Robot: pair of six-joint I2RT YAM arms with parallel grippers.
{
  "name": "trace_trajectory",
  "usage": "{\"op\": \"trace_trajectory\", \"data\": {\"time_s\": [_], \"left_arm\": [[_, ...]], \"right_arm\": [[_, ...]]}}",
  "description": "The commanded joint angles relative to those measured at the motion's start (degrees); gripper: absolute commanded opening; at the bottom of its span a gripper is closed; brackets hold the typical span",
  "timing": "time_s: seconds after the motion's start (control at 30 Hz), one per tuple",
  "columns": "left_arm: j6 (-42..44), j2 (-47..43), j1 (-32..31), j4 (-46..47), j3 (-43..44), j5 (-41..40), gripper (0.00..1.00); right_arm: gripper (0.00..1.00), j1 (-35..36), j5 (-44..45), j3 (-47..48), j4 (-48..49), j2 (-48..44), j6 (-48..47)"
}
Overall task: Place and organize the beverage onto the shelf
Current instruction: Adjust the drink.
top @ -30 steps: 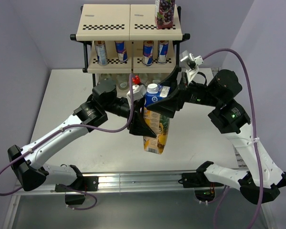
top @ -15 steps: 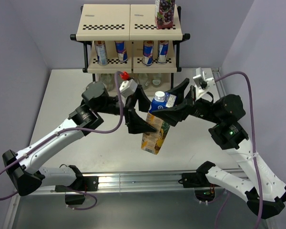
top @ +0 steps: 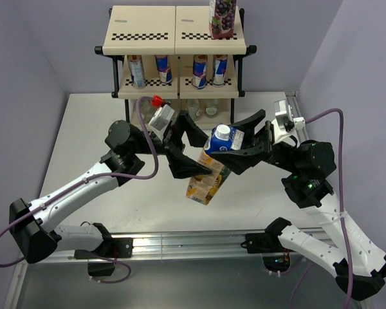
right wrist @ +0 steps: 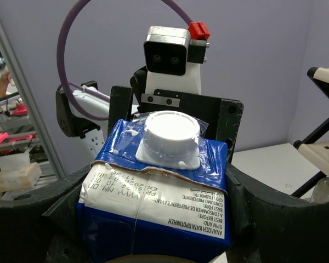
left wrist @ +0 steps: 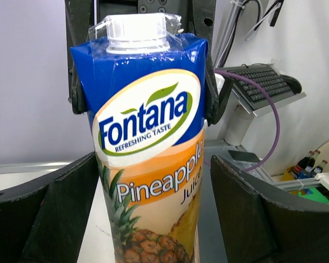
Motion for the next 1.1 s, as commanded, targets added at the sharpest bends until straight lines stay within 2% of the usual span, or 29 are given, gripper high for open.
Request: {"op": "trace_trajectory", "data": {"time_s": [0.0, 0.17, 0.3, 0.43, 0.57, 0.8, 0.93, 1.03, 1.07], "left_arm": [[-3.3, 0.8, -1.1, 7.9, 0.0, 2.1, 0.86], [-2.1, 2.2, -1.8, 5.7, 0.6, 2.1, 0.89], [2.1, 2.2, -2.2, -0.4, 0.7, 0.1, 0.93], [2.9, 2.3, -2.3, -0.8, 0.1, 0.6, 0.93], [2.1, 3.9, -2.3, -0.8, 0.9, 1.7, 0.79], [1.7, 6.0, -2.4, -2.6, 2.1, 4.6, 0.87], [5.1, 5.5, -2.4, -7.4, 2.8, 4.5, 0.86], [5.8, 5.2, -2.4, -8.7, 2.6, 4.2, 0.74], [6.0, 5.2, -2.4, -8.9, 2.8, 4.4, 0.57]], "right_arm": [[0.00, 0.1, 5.2, 5.2, 17.1, -1.7, 2.3], [0.00, 0.0, 5.9, 5.9, 17.1, -1.8, 1.8], [0.00, 0.0, 5.5, 7.2, 16.1, -1.9, 1.1], [0.00, 0.0, 4.7, 9.0, 14.6, -1.7, 0.0], [0.00, 0.0, 3.1, 9.2, 15.5, -1.2, 0.6], [0.00, 0.0, 3.1, 12.7, 10.0, 0.3, -2.7], [0.00, 0.0, 2.5, 14.5, 6.7, 1.5, -4.2], [0.00, 0.0, 2.7, 14.5, 6.8, 1.6, -4.6], [0.00, 0.0, 2.7, 14.5, 7.2, 1.7, -4.5]]}}
